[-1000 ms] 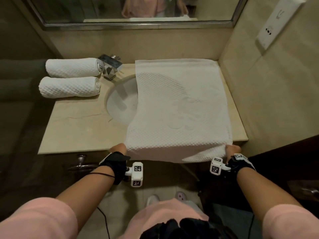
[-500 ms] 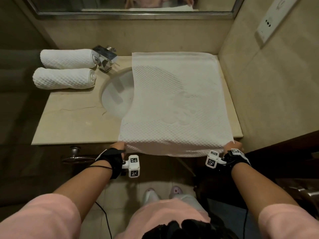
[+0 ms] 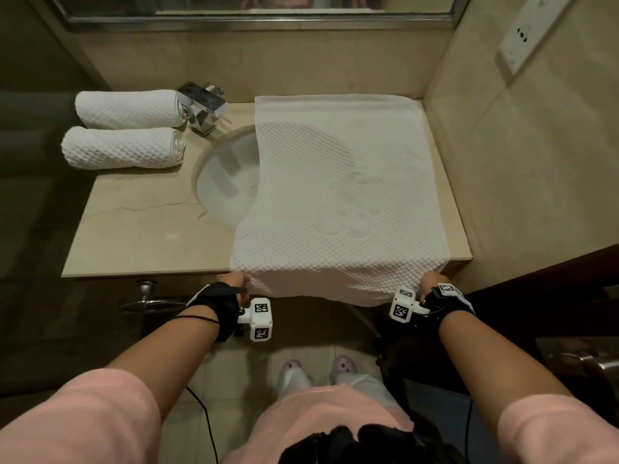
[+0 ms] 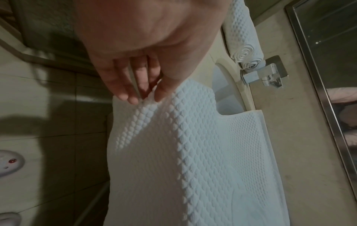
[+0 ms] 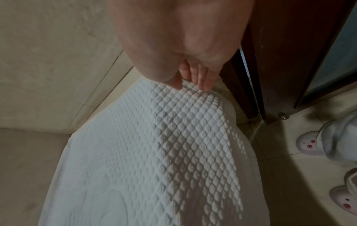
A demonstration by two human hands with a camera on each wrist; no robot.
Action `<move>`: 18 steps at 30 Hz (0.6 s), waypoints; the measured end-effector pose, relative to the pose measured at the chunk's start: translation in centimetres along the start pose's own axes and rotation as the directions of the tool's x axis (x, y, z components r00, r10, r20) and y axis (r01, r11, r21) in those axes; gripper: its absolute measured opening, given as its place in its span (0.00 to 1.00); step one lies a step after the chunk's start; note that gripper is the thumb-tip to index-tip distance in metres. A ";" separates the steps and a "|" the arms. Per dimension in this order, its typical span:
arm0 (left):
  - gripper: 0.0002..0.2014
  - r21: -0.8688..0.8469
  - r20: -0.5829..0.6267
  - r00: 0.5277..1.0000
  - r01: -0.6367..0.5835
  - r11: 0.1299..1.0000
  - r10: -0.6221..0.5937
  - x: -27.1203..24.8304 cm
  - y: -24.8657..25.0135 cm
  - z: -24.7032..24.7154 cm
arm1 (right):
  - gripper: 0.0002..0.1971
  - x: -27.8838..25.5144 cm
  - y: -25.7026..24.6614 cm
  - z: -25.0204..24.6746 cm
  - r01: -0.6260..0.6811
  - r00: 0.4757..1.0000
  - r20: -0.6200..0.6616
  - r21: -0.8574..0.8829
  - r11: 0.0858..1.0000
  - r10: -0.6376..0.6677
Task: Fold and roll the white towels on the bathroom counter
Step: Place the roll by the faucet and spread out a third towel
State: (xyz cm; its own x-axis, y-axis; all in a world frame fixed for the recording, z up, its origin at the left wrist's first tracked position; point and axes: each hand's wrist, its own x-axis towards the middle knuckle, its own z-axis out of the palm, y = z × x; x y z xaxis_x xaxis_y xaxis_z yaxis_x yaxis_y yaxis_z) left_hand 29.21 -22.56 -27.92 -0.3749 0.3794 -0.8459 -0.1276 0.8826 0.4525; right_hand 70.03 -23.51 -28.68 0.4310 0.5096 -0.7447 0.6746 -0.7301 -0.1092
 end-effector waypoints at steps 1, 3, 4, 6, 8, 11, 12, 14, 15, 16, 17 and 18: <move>0.04 0.017 0.036 0.999 0.017 1.000 -0.018 -0.4 0.1 -0.2 | 0.19 0.2 -0.1 0.2 0.025 0.999 -0.033 -0.004 1.000 -0.025; 0.06 0.074 0.098 0.994 0.032 0.997 -0.039 -0.5 0.0 -0.3 | 0.13 1.3 0.3 0.4 0.014 0.999 -0.044 -0.120 0.993 -0.019; 0.10 0.116 0.135 0.990 0.017 0.993 -0.033 -0.6 -0.1 -0.3 | 0.10 0.9 0.0 0.3 0.008 1.000 -0.011 -0.176 0.984 -0.010; 0.16 0.239 0.171 0.985 -0.054 0.969 0.013 -1.1 -0.1 -0.5 | 0.10 -0.4 -0.4 0.2 0.078 0.996 -0.022 -0.223 0.972 -0.085; 0.15 0.345 0.218 0.975 -0.112 0.932 0.036 -1.5 0.0 -1.1 | 0.13 -0.6 -0.7 0.5 0.095 0.993 -0.048 -0.248 0.964 -0.110; 0.12 0.399 0.309 0.951 -0.104 0.911 -0.027 -1.6 0.4 -2.0 | 0.09 -2.4 -1.5 0.5 0.085 0.992 -0.076 -0.190 0.978 -0.101; 0.15 0.437 0.348 0.936 -0.110 0.893 -0.055 -0.7 0.4 -2.2 | 0.09 -3.2 -2.1 0.2 0.101 0.990 -0.087 -0.153 0.983 -0.115; 0.19 0.502 0.352 0.935 -0.147 0.852 -0.047 1.0 0.4 -2.6 | 0.07 -4.6 -3.4 -0.2 0.137 0.987 -0.077 -0.034 0.990 -0.140; 0.17 0.526 0.335 0.942 -0.170 0.833 -0.019 0.5 0.8 -2.7 | 0.06 -4.9 -4.2 -0.4 0.151 0.987 -0.079 0.110 0.982 -0.143; 0.15 0.550 0.325 0.945 -0.199 0.811 0.011 -1.2 1.4 -2.9 | 0.08 -5.5 -5.3 -0.6 0.149 0.987 -0.095 0.287 0.946 -0.127; 0.16 0.571 0.319 0.947 -0.226 0.789 0.040 -2.6 1.9 -3.2 | 0.09 -6.0 -6.4 -0.6 0.140 0.990 -0.099 0.496 0.857 -0.104; 0.18 0.599 0.322 0.945 -0.248 0.761 0.054 -2.7 2.2 -3.3 | 0.09 -6.2 -7.5 -0.5 0.099 0.993 -0.109 0.678 0.729 -0.034</move>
State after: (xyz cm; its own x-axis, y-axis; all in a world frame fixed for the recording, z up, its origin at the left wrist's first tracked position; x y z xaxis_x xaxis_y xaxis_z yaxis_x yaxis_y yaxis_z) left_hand 26.92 -22.54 -23.71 -0.0652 0.4961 -0.8658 0.5458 0.7441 0.3852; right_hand 62.60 -20.94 -22.92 0.4702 0.5809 -0.6644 0.1284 -0.7899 -0.5997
